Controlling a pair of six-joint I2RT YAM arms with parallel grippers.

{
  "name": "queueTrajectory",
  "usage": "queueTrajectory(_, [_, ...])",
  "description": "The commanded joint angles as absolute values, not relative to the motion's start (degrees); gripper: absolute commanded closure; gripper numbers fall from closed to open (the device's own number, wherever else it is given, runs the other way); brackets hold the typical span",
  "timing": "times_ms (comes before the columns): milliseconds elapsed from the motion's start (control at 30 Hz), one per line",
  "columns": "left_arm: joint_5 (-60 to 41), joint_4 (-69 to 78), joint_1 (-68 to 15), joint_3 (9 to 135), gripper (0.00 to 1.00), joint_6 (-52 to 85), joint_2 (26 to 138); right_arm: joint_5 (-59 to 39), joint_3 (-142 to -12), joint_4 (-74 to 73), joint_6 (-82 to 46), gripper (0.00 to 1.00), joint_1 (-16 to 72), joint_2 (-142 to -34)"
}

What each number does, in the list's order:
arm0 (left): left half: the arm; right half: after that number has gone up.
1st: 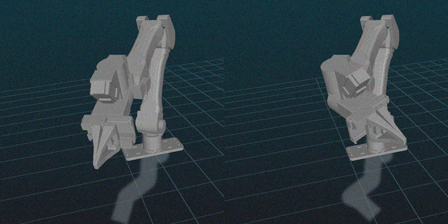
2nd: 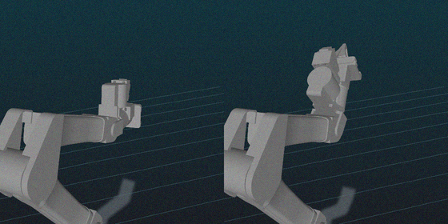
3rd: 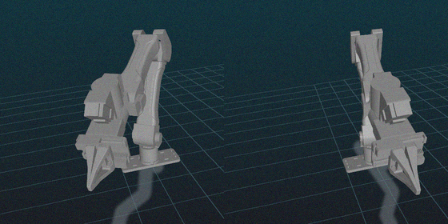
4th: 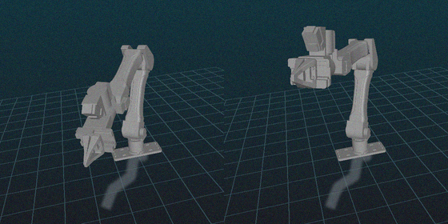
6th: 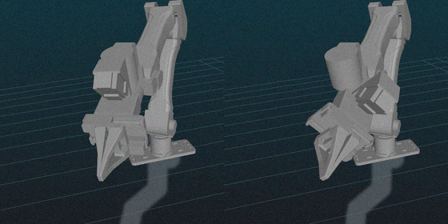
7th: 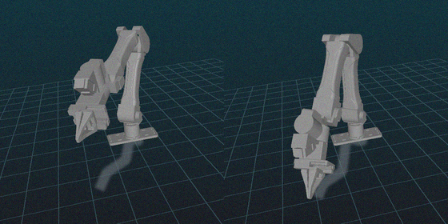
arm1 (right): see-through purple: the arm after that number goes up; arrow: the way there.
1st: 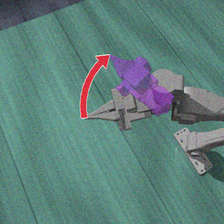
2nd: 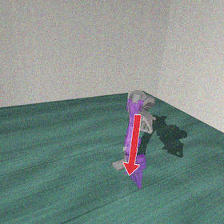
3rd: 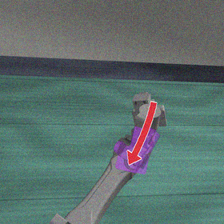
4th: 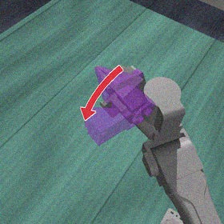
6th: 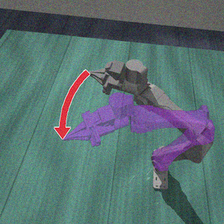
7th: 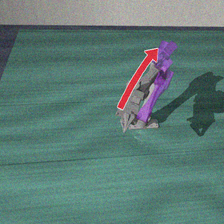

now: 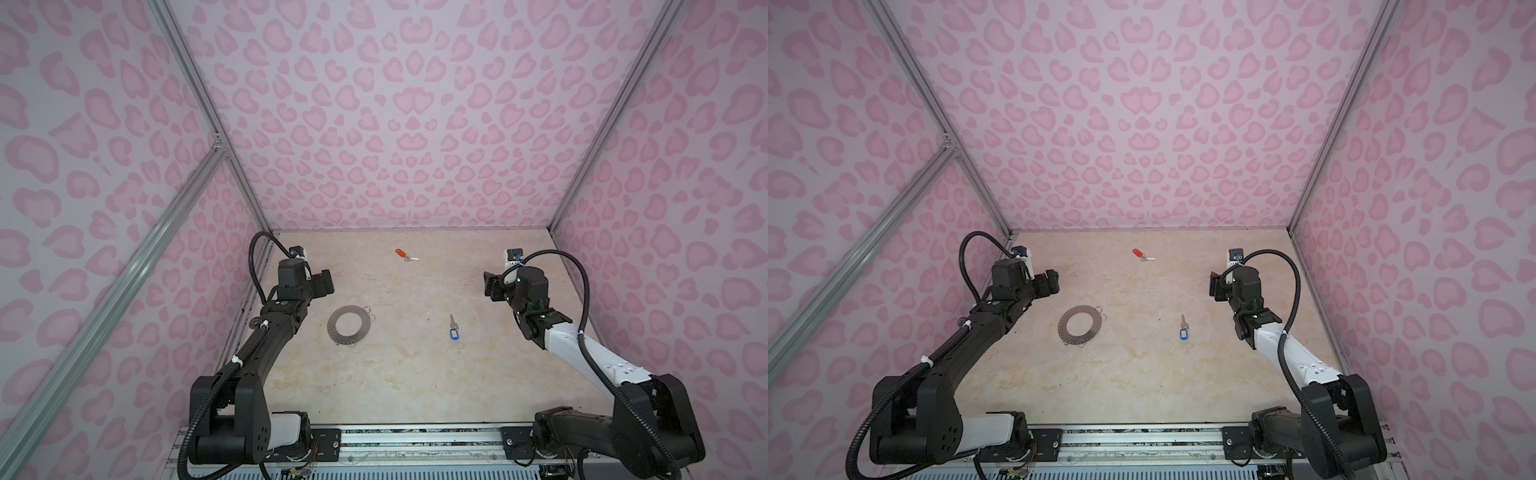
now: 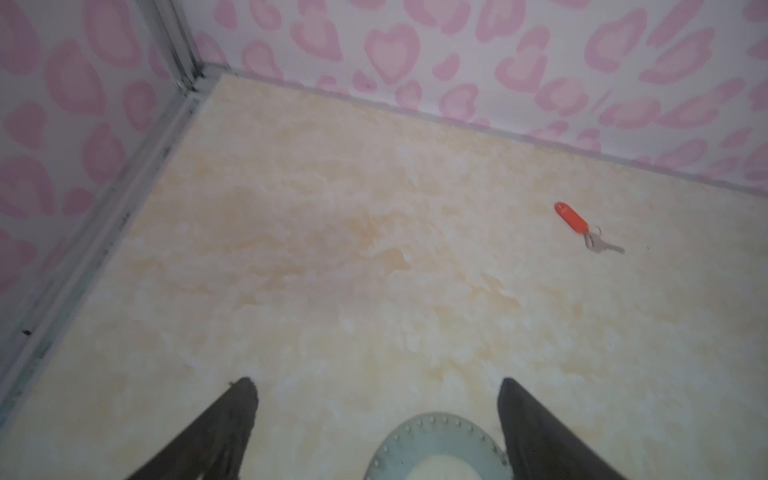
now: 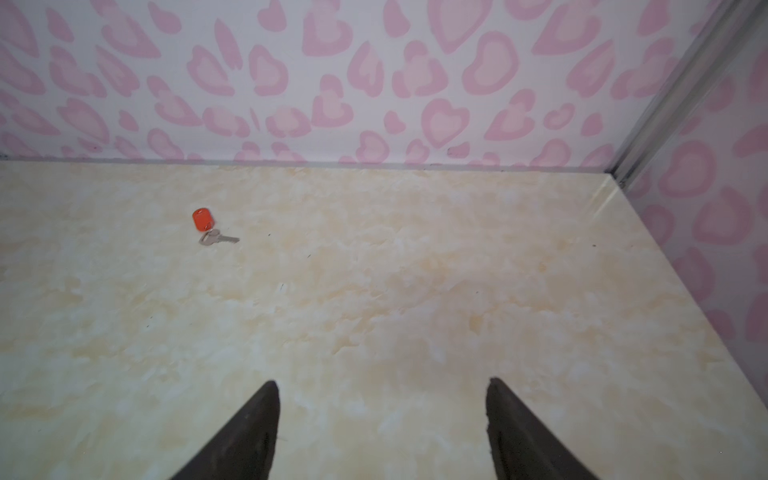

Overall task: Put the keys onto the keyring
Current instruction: 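Move both grippers from rest toward the silver ring plate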

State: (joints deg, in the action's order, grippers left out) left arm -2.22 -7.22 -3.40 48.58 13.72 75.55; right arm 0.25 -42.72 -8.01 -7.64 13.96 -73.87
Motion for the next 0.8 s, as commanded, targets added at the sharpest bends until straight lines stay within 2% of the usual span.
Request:
queueTrajectory(0, [-10.8,-20.6,-6.0,50.0,0.09,18.5,75.6,-4.2,-46.4,4.3,-10.8,0.32,17.4,-76.3])
queueTrajectory(133, [-13.1,-24.0,-10.6,51.5,0.11,19.1,78.7,-5.2,-53.1,12.2,-10.0,0.37,23.6,-81.5])
queueTrajectory(267, [-15.9,-25.5,-11.6,52.9,0.10,19.8,82.6,-6.4,-57.8,16.9,-11.8,0.34,26.9,-85.2])
queueTrajectory(500, [-19.2,-24.8,-12.6,52.2,0.02,17.9,87.2,-8.7,-60.0,17.6,-14.6,0.29,29.2,-88.0])
queueTrajectory(767, [-21.4,-25.6,-15.2,54.0,0.02,16.1,93.1,-8.7,-60.1,17.8,-15.6,0.28,29.5,-90.6])
